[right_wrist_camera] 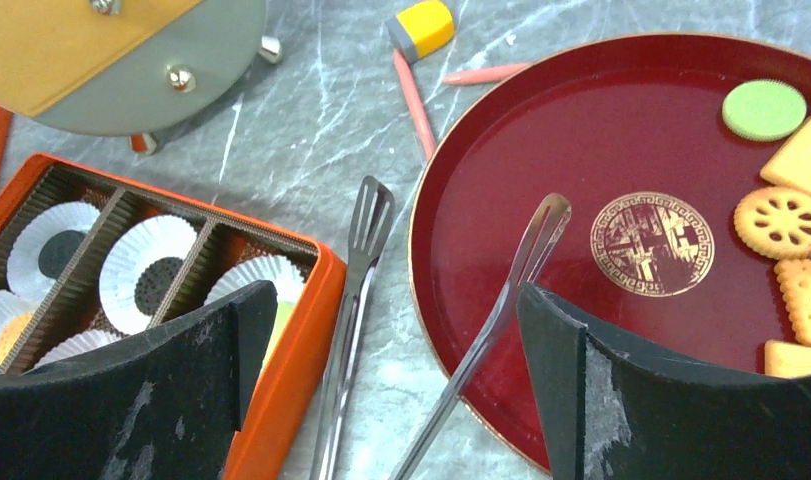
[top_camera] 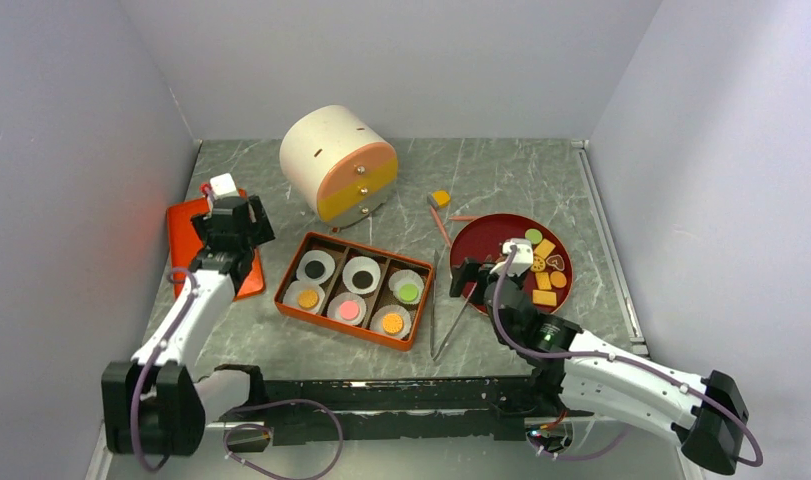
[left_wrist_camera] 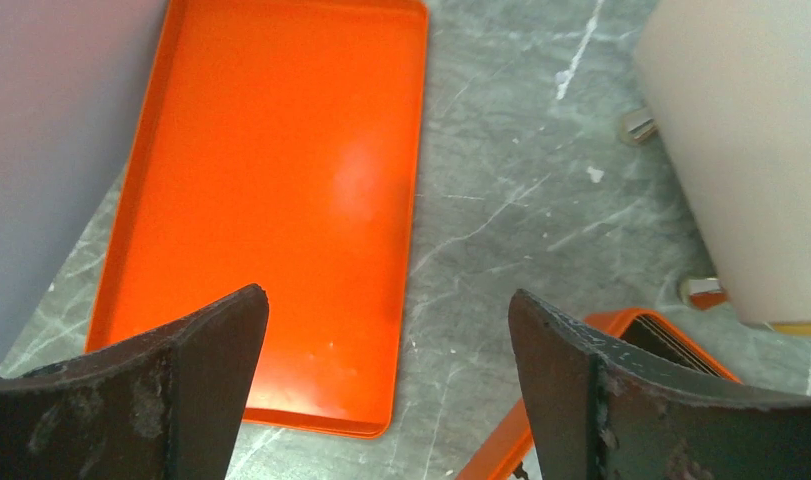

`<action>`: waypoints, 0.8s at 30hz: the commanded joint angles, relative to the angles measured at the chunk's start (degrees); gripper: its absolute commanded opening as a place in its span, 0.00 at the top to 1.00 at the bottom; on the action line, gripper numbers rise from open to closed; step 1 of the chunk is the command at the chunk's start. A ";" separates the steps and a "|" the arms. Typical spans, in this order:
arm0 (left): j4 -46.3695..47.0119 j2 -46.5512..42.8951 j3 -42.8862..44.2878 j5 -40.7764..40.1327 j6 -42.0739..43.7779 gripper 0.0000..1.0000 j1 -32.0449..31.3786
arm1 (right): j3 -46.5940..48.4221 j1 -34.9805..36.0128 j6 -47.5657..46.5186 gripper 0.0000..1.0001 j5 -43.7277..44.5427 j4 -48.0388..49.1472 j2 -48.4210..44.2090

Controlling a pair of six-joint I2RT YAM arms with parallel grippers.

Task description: Pack the cookies

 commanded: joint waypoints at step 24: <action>-11.45 40.67 25.68 7.40 6.76 0.49 6.69 | -6.75 -0.26 -0.49 0.02 5.54 4.17 -11.79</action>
